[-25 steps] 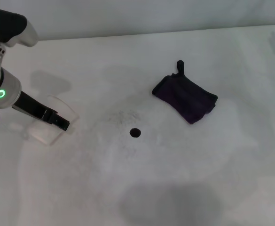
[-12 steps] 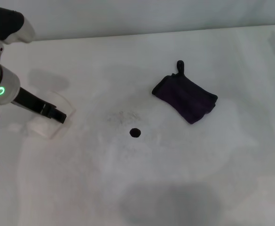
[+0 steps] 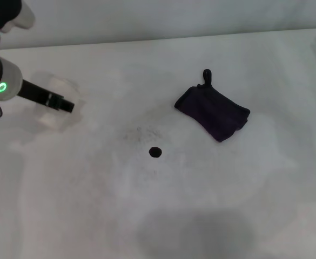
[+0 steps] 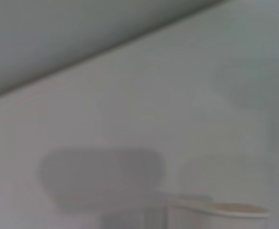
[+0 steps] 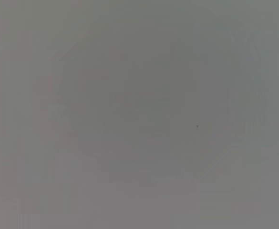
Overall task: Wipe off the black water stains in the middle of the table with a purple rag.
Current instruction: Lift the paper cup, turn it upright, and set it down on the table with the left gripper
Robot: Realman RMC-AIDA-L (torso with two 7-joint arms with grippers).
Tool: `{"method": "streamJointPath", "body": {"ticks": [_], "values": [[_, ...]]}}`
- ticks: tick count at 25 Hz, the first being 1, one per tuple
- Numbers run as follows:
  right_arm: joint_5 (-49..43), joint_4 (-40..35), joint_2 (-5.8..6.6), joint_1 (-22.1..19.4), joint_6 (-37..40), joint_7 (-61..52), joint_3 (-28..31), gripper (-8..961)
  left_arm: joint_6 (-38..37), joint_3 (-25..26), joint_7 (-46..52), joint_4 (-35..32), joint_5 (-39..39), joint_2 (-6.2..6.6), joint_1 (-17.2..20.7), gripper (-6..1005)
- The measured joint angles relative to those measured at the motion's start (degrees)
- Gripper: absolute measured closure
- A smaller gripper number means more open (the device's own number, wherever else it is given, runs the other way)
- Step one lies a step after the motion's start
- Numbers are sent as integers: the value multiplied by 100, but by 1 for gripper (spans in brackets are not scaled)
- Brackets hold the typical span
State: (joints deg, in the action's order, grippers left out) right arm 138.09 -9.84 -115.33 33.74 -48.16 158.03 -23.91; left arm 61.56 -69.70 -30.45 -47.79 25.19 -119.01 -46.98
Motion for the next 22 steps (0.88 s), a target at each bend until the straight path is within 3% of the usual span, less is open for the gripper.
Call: {"method": "streamJointPath", "body": {"ticks": [5, 9, 12, 14, 16, 19, 22], "values": [[7, -4, 5, 1, 7, 0, 9, 82, -591, -28, -33, -64, 226, 0, 238, 307], [8, -32, 11, 15, 15, 0, 1, 82, -1183, -396, -65, -374, 616, 0, 679, 307], [7, -34, 11, 17, 15, 0, -4, 82, -1916, -895, -67, -643, 885, 1, 1134, 306], [7, -35, 11, 19, 20, 0, -6, 82, -2829, -1485, -69, -764, 1135, 1, 1563, 307], [6, -36, 11, 21, 23, 0, -9, 82, -3149, -1676, -70, -765, 1198, 1, 1683, 308], [1, -36, 11, 35, 23, 0, -24, 82, -4683, -2599, -71, -608, 1282, -9, 2114, 308], [-1, -35, 7, 43, 8, 0, -32, 82, -5039, -2812, -66, -536, 1288, -11, 2180, 307]]}}
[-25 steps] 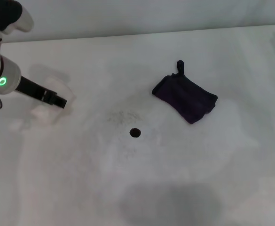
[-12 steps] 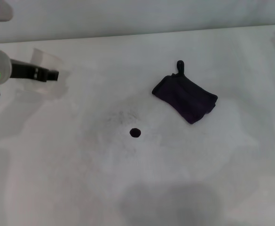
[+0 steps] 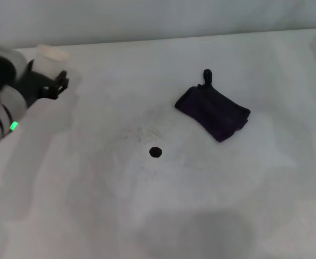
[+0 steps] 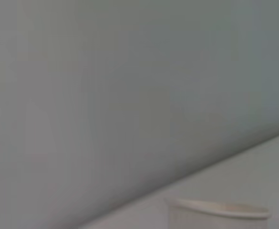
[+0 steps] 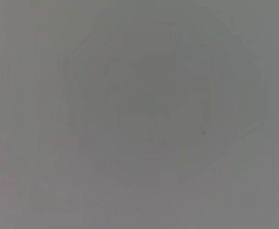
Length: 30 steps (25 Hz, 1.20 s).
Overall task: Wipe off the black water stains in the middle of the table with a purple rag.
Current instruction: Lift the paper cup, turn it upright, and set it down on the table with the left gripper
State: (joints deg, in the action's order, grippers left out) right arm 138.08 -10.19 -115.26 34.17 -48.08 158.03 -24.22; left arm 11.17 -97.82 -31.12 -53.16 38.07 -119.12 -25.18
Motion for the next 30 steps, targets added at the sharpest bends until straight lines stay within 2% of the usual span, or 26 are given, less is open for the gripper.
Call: {"method": "streamJointPath", "body": {"ticks": [1, 2, 4, 5, 6, 8, 11, 15, 18, 22, 28, 30], "values": [[-2, 0, -3, 1, -2, 0, -2, 82, 0, 0, 0, 0, 0, 0, 0, 307], [-3, 1, -4, 3, -3, 0, -5, 82, -1934, -1213, 99, 497, 150, -24, 242, 307], [-12, 10, -8, 19, -13, -1, -13, 82, -3171, -1904, 205, 852, 506, -32, 298, 306], [-16, 18, -10, 31, -20, -2, -15, 82, -3171, -1904, 205, 852, 506, -32, 298, 306], [-19, 30, -12, 48, -23, -4, -17, 82, -4250, -2491, 637, 1291, 930, -38, 271, 306], [-24, 46, -13, 76, -26, -6, -18, 82, -4636, -2704, 1005, 1542, 1081, -41, 237, 306], [-27, 51, -14, 99, -28, -7, -21, 82, -5433, -3020, 2416, 2177, 1193, -43, 143, 307], [-28, 53, -18, 142, -28, -9, -22, 82, -5921, -3259, 4174, 3022, 1195, -42, 34, 308], [-27, 53, -24, 159, -14, -9, -21, 82, -5919, -3304, 4883, 3420, 1183, -42, -11, 308], [-26, 66, -23, 187, 3, -9, -21, 82, -5910, -3466, 4950, 3554, 1169, -42, -7, 307], [-26, 120, -23, 240, 10, -9, -21, 82, -5900, -4150, 4469, 3762, 1161, -55, -167, 306], [-26, 124, -23, 245, 10, -9, -22, 82, -5899, -4237, 4348, 3764, 1158, -59, -178, 306]]}}
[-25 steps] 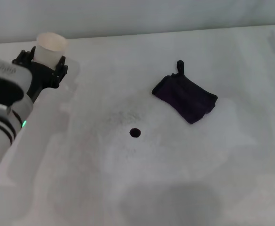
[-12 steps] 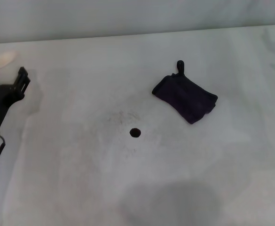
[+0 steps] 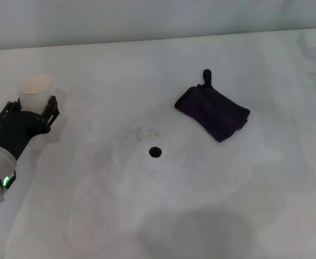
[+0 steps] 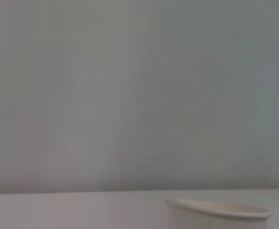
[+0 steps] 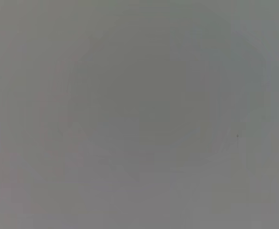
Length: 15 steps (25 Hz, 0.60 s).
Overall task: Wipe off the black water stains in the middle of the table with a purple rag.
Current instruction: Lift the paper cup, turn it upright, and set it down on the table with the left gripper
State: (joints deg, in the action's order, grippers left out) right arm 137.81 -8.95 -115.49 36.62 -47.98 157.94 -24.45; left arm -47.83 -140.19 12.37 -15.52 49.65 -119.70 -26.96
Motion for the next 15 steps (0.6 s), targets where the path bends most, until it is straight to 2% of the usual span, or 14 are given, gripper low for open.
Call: {"method": "streamJointPath", "body": {"ticks": [6, 15], "values": [[0, 79, 0, 3, 0, 0, -8, 82, 296, -113, -141, -6, 40, -9, 0, 308], [0, 67, 13, -22, -1, 0, -8, 83, 371, -117, -160, -120, 49, -31, 152, 244]]}}
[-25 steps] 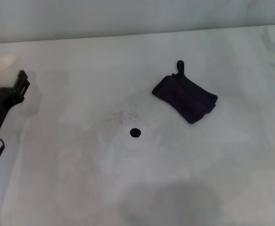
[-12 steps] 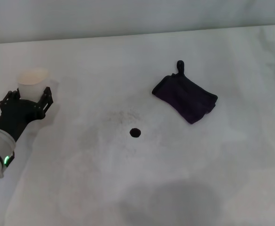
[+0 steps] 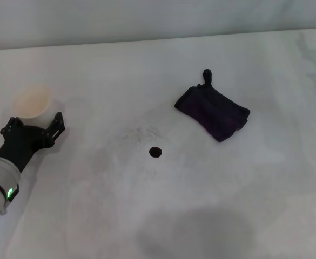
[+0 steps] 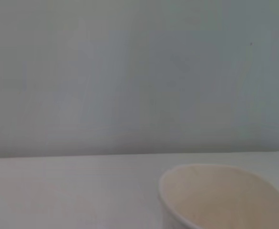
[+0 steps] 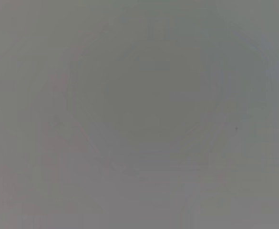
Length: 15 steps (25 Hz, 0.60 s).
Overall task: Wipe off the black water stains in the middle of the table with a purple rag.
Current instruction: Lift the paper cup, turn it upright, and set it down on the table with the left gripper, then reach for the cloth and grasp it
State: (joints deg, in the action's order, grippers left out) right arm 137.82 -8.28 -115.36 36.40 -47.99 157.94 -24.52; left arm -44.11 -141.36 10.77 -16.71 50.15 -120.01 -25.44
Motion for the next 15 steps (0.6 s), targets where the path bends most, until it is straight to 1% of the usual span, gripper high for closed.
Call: {"method": "streamJointPath", "body": {"ticks": [5, 10, 15], "values": [[4, -36, 2, -18, 0, 0, 4, 83, -31, -9, -17, -114, -1, 3, 96, 208], [15, -53, 8, -34, -3, 0, 42, 83, -235, -16, -65, -228, -36, 29, 344, 106], [17, -70, 17, -37, -29, 4, 46, 83, -455, -23, -105, -339, -45, 39, 661, 106]]}}
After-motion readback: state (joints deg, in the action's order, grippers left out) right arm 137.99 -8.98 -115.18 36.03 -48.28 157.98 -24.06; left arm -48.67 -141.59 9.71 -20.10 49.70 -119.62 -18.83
